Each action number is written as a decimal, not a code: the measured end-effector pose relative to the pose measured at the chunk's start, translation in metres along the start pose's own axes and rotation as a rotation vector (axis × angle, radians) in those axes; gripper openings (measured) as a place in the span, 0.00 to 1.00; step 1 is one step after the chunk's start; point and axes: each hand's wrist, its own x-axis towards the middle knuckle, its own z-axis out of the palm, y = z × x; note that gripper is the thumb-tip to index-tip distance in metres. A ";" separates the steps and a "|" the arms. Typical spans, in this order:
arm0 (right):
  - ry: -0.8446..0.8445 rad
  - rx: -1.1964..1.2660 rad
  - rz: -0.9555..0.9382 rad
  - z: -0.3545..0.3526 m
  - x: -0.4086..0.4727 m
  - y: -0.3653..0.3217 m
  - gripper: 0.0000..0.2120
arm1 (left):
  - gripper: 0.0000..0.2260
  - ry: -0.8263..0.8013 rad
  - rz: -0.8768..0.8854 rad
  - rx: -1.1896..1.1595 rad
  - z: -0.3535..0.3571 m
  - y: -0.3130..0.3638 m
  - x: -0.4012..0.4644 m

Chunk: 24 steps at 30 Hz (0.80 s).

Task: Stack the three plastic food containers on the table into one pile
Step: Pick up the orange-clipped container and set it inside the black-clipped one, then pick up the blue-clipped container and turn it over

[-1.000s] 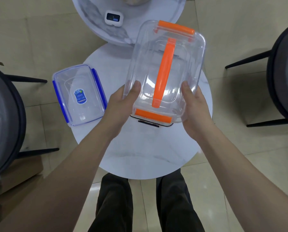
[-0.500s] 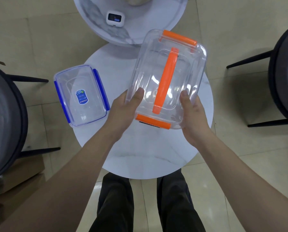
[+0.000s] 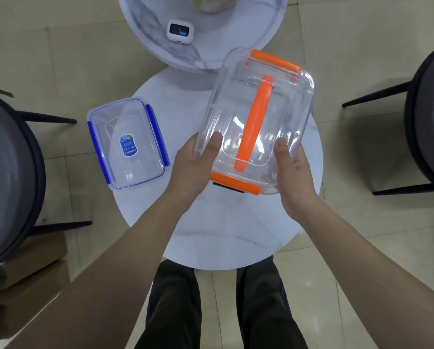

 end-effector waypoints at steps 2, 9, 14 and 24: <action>0.013 -0.013 0.000 0.000 0.000 0.000 0.36 | 0.18 0.030 0.017 0.025 0.002 0.000 -0.001; 0.060 -0.030 -0.017 0.001 -0.001 0.000 0.30 | 0.20 0.198 0.039 0.087 0.010 -0.004 -0.004; 0.052 0.226 0.116 -0.006 -0.005 0.006 0.28 | 0.26 0.169 -0.022 -0.080 -0.004 -0.010 -0.014; 0.167 -0.303 0.164 -0.002 -0.078 0.085 0.19 | 0.20 0.133 0.024 0.437 -0.034 -0.095 -0.074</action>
